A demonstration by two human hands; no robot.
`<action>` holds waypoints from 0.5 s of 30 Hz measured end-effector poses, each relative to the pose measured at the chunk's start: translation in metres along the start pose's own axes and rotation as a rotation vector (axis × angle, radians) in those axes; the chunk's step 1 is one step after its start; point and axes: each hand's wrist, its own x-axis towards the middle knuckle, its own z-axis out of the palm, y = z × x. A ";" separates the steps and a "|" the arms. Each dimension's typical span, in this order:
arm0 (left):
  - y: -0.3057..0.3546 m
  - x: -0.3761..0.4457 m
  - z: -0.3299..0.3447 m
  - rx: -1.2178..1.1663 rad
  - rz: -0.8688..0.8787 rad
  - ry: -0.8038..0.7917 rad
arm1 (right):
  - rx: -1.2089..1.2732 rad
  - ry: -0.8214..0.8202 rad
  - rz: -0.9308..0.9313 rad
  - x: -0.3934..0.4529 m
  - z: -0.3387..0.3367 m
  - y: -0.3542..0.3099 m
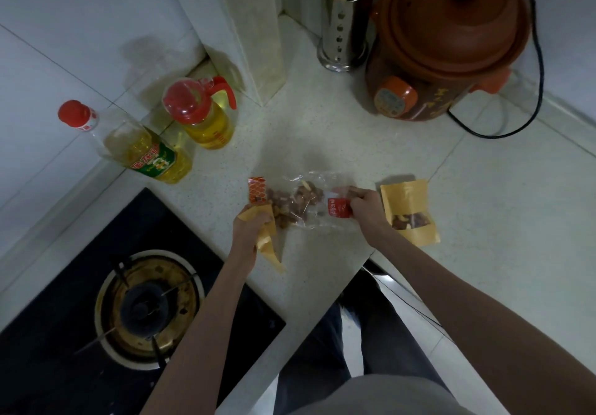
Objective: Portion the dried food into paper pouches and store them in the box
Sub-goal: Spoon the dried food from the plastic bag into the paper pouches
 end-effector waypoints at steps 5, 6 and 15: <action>-0.001 0.002 0.000 -0.023 -0.013 0.003 | 0.147 0.030 0.037 0.002 -0.015 0.000; 0.000 0.003 0.000 -0.028 -0.019 0.005 | 0.149 0.031 0.045 0.002 -0.018 0.000; 0.000 0.005 -0.001 -0.001 -0.038 0.002 | 0.091 0.070 -0.024 0.004 -0.048 0.001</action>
